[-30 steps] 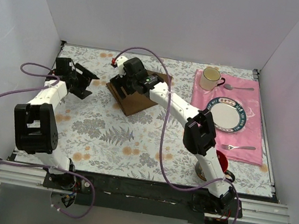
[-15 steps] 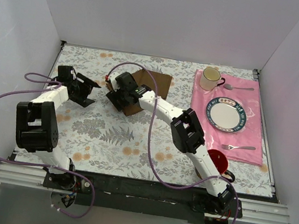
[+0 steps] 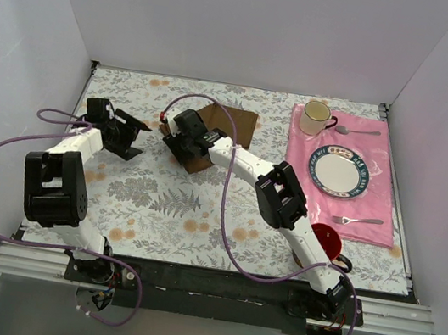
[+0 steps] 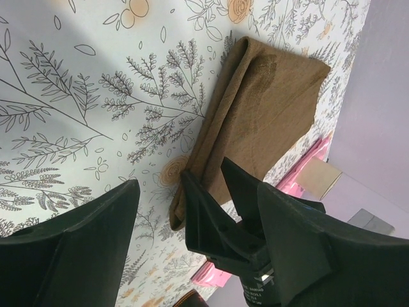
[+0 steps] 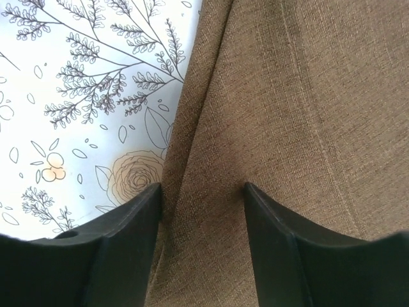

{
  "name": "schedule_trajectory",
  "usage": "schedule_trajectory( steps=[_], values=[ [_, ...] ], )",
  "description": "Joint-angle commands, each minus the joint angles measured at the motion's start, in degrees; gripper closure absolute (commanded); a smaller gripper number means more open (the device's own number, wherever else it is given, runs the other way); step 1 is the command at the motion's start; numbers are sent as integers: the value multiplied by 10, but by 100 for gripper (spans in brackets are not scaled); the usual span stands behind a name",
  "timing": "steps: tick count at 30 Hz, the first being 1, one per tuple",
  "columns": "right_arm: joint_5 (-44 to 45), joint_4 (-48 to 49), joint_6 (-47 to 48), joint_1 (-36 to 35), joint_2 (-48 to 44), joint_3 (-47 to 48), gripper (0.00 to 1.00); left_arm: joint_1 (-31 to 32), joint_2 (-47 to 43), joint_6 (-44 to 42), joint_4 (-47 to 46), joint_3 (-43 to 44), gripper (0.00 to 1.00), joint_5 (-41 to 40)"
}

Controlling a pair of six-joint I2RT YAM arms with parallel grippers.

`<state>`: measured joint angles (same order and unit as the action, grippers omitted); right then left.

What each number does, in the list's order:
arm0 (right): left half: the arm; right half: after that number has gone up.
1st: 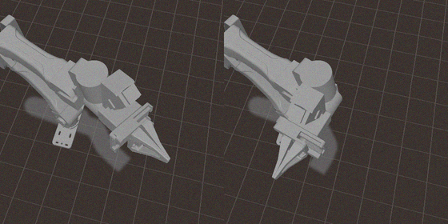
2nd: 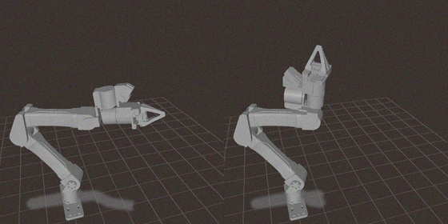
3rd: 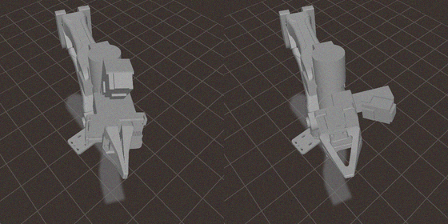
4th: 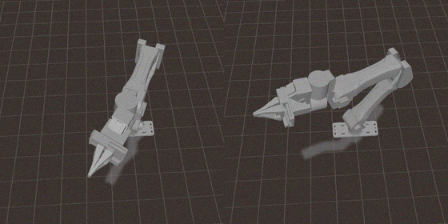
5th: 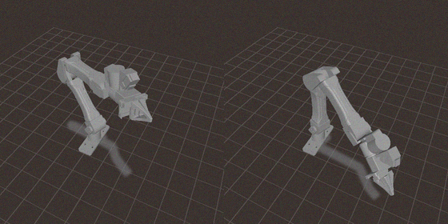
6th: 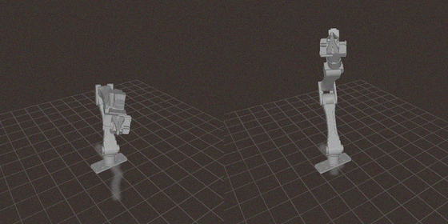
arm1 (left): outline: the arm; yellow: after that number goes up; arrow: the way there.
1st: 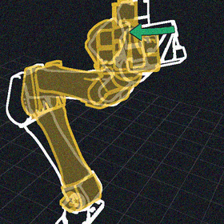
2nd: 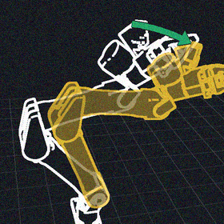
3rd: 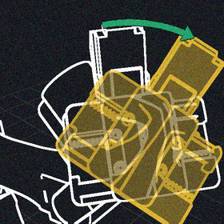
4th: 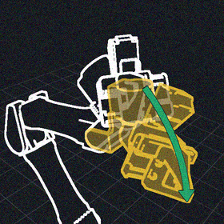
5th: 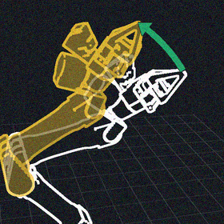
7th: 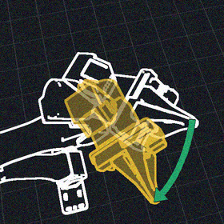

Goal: Fold the napkin, place the utensils inside, and roll it up
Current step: Fold the napkin

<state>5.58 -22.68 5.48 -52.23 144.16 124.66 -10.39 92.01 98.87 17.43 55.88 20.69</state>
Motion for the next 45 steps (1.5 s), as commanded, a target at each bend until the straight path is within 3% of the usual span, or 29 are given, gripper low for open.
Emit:
schedule_trajectory(
  steps=[1, 5, 15, 24, 29, 36, 40, 45],
  values=[
    [15, -10, -16, -2, 11, -11, 41, 2, 10, -5, -1, 18, 26, 19],
    [29, -23, -25, -2, 11, -25, 42, 20, 39, -13, -2, 33, 25, 35],
    [11, -30, -64, -6, 5, -54, 65, 56, 116, -32, -29, 61, 26, 50],
    [-9, -18, -75, -6, -13, -68, 67, 76, 168, -28, -67, 79, 27, 50],
    [-12, -22, -71, -5, -16, -63, 64, 85, 194, -12, -63, 85, 29, 35],
    [-26, -35, -69, -4, -27, -52, 48, 96, 216, -20, -57, 103, 39, -6],
    [-32, -36, -69, -5, -34, -44, 43, 96, 219, -24, -59, 99, 51, -26],
    [-43, -40, -73, -6, -41, -30, 35, 96, 215, -32, -64, 82, 58, -39]
  ],
)
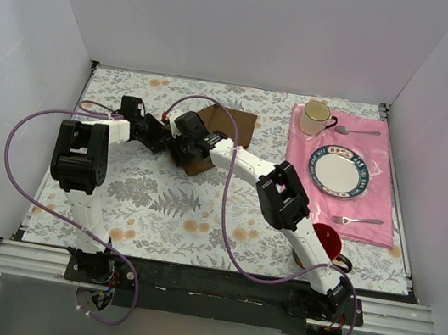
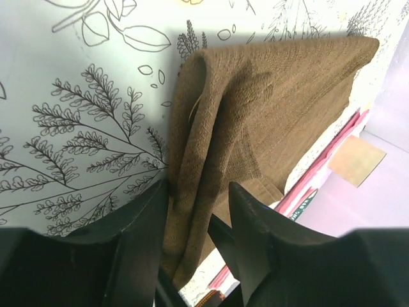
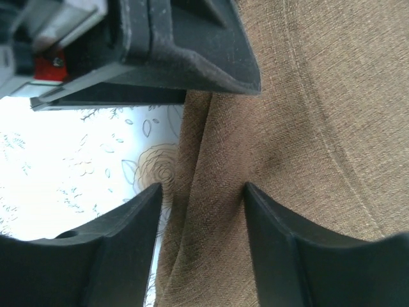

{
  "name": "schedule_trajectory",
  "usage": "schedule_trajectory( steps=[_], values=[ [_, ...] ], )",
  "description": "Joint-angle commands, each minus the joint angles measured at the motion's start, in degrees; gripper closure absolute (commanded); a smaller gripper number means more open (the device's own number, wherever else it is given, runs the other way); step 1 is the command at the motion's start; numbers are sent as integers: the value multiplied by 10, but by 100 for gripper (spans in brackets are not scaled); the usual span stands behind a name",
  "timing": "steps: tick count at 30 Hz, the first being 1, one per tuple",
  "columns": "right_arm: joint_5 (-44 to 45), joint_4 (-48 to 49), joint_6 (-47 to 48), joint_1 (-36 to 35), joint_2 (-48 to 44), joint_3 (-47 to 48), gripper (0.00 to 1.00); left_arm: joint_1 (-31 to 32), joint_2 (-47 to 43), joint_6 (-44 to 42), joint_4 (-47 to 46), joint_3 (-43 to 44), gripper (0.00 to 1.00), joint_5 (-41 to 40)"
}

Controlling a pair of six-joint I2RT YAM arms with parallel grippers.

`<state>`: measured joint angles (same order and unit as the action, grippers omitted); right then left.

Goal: Fold the napkin, place the utensils inside, and roll it up
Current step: Fold the napkin, then roll the napkin with the utensil

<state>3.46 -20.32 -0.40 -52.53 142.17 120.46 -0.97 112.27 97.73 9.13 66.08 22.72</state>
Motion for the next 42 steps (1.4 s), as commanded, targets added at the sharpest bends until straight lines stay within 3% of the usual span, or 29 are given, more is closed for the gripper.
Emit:
schedule_trajectory(
  steps=[1, 13, 29, 42],
  values=[
    [-21, -64, -14, -3, -22, 14, 34, 2, 9, -23, 14, -23, 58, -58],
    [34, -66, 40, -9, -49, 16, 26, 2, -18, -25, -3, -40, 90, -28],
    [85, 3, 78, -34, -33, -6, 39, 2, -37, -18, 0, -43, 94, -2],
    [80, 12, 48, -15, -17, -45, 40, 2, -38, -26, 0, -46, 94, 5]
  ],
)
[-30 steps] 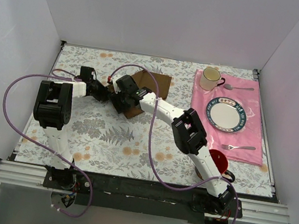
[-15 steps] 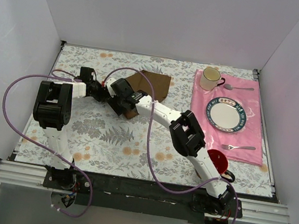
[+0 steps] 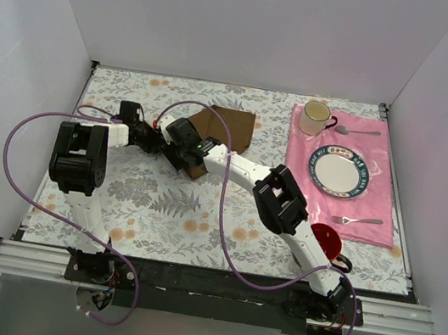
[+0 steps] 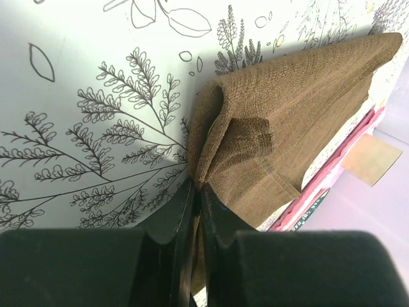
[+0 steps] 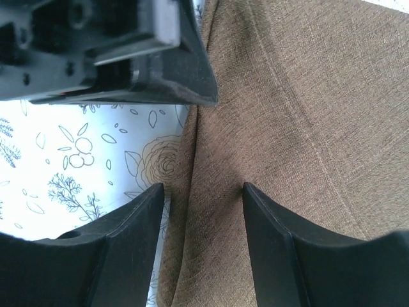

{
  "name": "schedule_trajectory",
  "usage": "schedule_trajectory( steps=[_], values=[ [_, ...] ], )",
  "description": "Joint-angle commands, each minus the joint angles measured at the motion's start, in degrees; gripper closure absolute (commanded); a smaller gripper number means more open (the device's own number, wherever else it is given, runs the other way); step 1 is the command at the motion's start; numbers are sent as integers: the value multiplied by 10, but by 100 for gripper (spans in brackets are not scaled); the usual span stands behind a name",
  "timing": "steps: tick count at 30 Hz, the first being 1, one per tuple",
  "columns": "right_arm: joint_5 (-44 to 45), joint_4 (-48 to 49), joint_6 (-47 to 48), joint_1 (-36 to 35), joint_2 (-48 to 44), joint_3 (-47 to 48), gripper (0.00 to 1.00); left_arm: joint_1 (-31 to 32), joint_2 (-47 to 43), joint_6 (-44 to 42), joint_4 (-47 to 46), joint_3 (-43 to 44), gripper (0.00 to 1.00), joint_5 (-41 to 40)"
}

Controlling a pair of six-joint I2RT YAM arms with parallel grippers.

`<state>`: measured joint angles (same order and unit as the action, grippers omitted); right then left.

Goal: Fold the napkin, place the utensils inside, and roll it up
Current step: Roll the napkin with the utensil

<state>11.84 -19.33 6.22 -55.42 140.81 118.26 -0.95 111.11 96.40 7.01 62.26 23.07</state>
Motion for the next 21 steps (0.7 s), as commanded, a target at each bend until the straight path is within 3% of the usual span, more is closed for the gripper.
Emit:
schedule_trajectory(
  steps=[1, 10, 14, 15, 18, 21],
  values=[
    [-5, 2, -26, 17, -5, -30, 40, 2, -27, -16, 21, -7, 94, 0],
    [-2, -20, -28, 20, 21, -65, 61, 2, -28, -25, 20, -8, 87, 5],
    [1, -41, -35, 20, 36, -54, 65, 2, -47, -31, 23, -14, 70, -7],
    [0, -44, -37, 18, 36, -55, 66, 2, -52, -33, 26, -14, 61, -10],
    [-11, -47, -40, 19, 39, -56, 74, -4, -81, -42, 41, -15, 46, -31],
    [-30, -52, -49, 20, 39, -55, 84, -7, -109, -51, 59, -16, 40, -52]
  ],
)
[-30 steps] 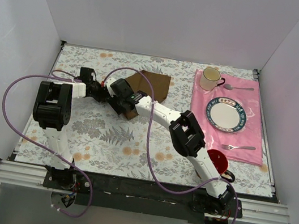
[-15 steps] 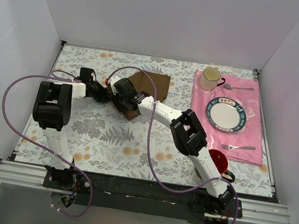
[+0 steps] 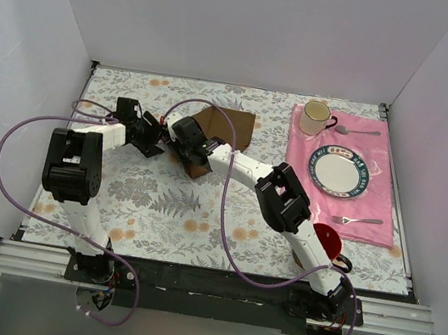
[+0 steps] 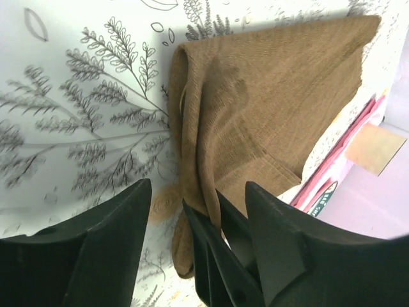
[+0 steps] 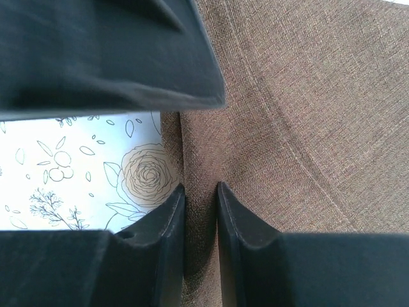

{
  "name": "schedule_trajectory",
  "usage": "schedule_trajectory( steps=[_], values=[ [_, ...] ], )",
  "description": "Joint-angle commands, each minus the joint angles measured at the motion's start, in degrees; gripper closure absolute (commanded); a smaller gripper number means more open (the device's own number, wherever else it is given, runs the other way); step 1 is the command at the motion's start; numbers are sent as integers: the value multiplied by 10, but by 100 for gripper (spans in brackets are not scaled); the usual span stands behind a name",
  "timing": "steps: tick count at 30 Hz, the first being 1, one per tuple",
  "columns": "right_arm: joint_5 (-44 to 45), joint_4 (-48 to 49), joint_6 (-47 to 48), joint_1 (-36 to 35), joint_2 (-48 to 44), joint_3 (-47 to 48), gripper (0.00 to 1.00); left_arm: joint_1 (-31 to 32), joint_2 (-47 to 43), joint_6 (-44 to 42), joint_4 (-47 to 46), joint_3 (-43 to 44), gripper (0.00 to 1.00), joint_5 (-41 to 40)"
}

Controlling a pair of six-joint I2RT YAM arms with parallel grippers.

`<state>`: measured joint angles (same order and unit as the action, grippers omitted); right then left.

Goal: Fold the napkin, place the utensils inside, and roll it up
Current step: Roll the napkin with the utensil

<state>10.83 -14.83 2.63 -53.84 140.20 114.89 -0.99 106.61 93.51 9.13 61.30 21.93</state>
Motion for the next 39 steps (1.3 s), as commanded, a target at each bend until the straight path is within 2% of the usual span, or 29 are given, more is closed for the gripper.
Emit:
schedule_trajectory(
  steps=[1, 4, 10, 13, 20, 23, 29, 33, 36, 37, 39],
  values=[
    [-33, -100, -21, 5, 45, -20, 89, -6, -69, -23, 37, -10, 38, -42],
    [-73, -107, -42, 9, 46, -6, 99, -7, -83, -16, 51, -21, 32, -45],
    [-208, -63, -119, 47, 13, -36, 99, -6, -48, 7, 56, -33, 31, -4],
    [-249, -46, -136, 56, 1, -40, 99, -1, -14, 13, 47, -21, 31, 18],
    [-288, -45, -149, 70, 7, -28, 99, 2, 20, 38, 5, -6, 28, 33],
    [-296, -37, -155, 72, 6, -34, 99, 29, 34, 50, 15, 4, 28, 24],
    [-297, -30, -158, 72, 4, -34, 99, 49, 69, 55, 78, 38, 34, -34],
    [-293, -28, -157, 73, -1, -35, 99, 64, 76, 46, 108, 49, 39, -123],
    [-291, -30, -152, 73, -5, -36, 99, 65, 79, 46, 97, 36, 51, -129],
    [-290, -29, -152, 74, -5, -37, 99, 66, 79, 45, 93, 34, 61, -140],
    [-288, -32, -146, 74, -8, -39, 99, 65, 72, 37, 86, 24, 73, -151]
  ],
)
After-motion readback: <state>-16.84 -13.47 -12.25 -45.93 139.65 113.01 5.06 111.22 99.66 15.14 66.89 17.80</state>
